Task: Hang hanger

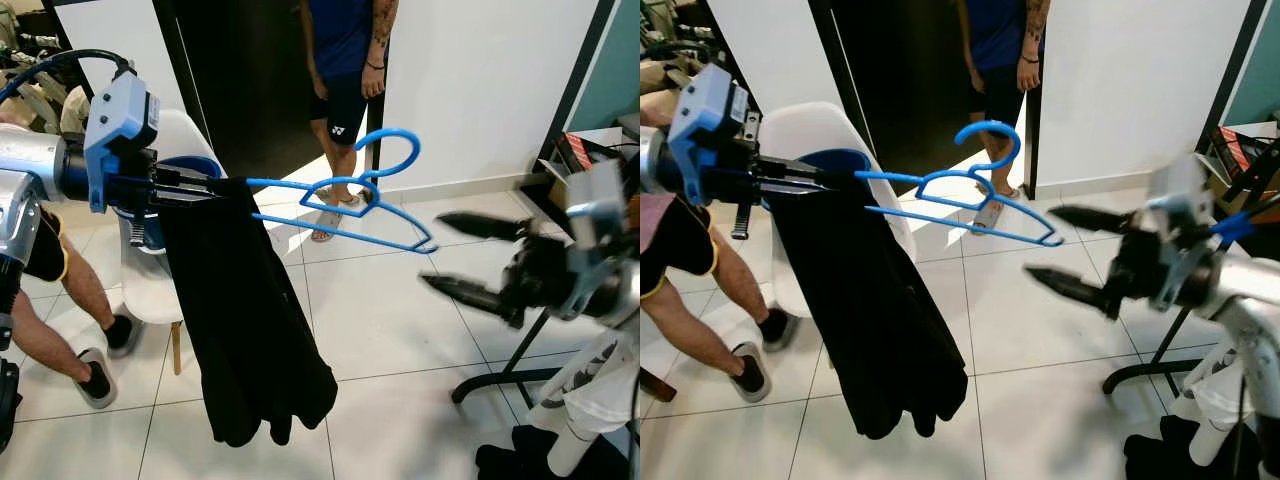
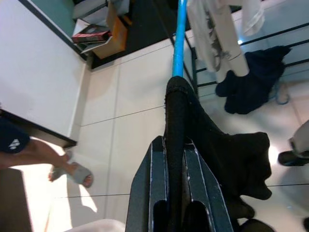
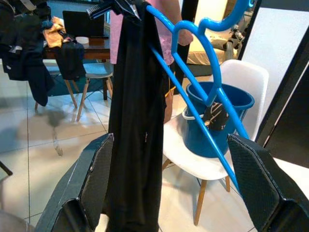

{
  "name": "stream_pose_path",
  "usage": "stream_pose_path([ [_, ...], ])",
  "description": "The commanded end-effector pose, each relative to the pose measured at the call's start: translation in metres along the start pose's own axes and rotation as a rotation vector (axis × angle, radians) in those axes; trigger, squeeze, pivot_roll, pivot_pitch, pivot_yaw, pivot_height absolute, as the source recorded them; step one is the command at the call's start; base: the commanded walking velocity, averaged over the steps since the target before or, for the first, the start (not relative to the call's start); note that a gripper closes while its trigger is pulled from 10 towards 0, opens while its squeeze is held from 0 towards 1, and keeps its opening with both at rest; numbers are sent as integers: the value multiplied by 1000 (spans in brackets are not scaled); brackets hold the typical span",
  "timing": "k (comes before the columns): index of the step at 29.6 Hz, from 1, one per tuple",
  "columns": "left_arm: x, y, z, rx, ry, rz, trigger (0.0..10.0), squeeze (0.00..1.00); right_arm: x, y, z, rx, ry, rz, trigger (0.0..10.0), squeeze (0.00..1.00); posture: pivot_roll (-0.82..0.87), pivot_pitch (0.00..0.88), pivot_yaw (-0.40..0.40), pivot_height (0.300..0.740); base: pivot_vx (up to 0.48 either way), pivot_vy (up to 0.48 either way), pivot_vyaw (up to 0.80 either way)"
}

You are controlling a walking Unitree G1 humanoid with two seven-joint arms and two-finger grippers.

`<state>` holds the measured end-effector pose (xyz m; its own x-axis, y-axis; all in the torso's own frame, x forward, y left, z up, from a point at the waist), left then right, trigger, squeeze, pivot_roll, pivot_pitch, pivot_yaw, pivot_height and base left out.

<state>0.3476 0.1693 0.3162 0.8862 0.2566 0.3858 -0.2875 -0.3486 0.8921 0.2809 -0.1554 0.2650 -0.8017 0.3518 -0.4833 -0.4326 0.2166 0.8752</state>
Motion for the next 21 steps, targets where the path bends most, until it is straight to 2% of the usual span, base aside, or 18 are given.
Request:
stream_pose_path([
  [1, 6, 6, -5, -5, 37, 31, 0, 0, 10, 5, 8, -29, 43, 5, 10000, 0, -47, 0, 72, 740, 0, 0, 0],
  [3, 10, 3, 0, 9, 61, 57, 0, 0, 17, 7, 17, -55, 79, 20, 10000, 0, -45, 0, 67, 740, 0, 0, 0],
  [8, 11, 2, 2, 17, 69, 67, 0, 0, 19, 8, 20, -66, 88, 25, 10000, 0, -45, 0, 67, 740, 0, 0, 0],
  [10, 12, 5, 8, -26, 78, 56, 0, 0, 28, 6, 33, -80, 123, 40, 10000, 0, -47, 0, 68, 740, 0, 0, 0],
  [13, 11, 8, 14, -50, 79, 58, 0, 0, 34, 5, 40, -93, 144, 58, 10000, 0, -49, 0, 61, 740, 0, 0, 0],
  [14, 11, 11, 19, -79, 79, 53, 0, 0, 40, 2, 49, -95, 161, 66, 10000, 0, -44, 0, 59, 740, 0, 0, 0],
  [15, 10, 11, 24, -88, 76, 58, 2745, 0, 43, -1, 56, -92, 166, 69, 10000, 0, -45, 0, 60, 740, 0, 0, 0],
  [16, 10, 11, 24, -88, 76, 58, 2745, 0, 43, -1, 56, -92, 166, 69, 10000, 0, -45, 0, 60, 740, 0, 0, 0],
  [17, 10, 11, 28, -88, 73, 63, 4392, 0, 44, -3, 62, -89, 166, 68, 10000, 0, -44, 0, 59, 740, 0, 0, 0],
  [18, 10, 11, 28, -88, 73, 63, 4392, 0, 44, -3, 62, -89, 166, 68, 10000, 0, -44, 0, 59, 740, 0, 0, 0],
  [19, 10, 12, 31, -98, 70, 64, 8549, 0, 42, -5, 68, -84, 151, 62, 10000, 0, -43, 0, 61, 740, 0, 0, 0],
  [20, 10, 12, 31, -98, 70, 64, 8549, 0, 42, -5, 68, -84, 151, 62, 10000, 0, -43, 0, 61, 740, 0, 0, 0],
  [21, 10, 13, 32, -101, 67, 69, 10000, 0, 39, -5, 74, -86, 130, 57, 10000, 0, -44, 0, 62, 740, 0, 0, 0],
])
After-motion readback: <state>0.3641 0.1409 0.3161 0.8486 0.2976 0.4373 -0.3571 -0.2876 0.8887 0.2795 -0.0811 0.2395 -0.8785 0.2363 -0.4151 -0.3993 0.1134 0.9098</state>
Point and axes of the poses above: a point about 5 cm out from each wrist's last joint towards the gripper, its own z axis pointing out of the wrist towards the gripper, its own y axis along the axis of the wrist's last joint, x = y × z, the point moved 6 cm from there along z, pointing out of the wrist towards the gripper, and after that the axes turned 15 degrees about -z, right-handed, at the moved point
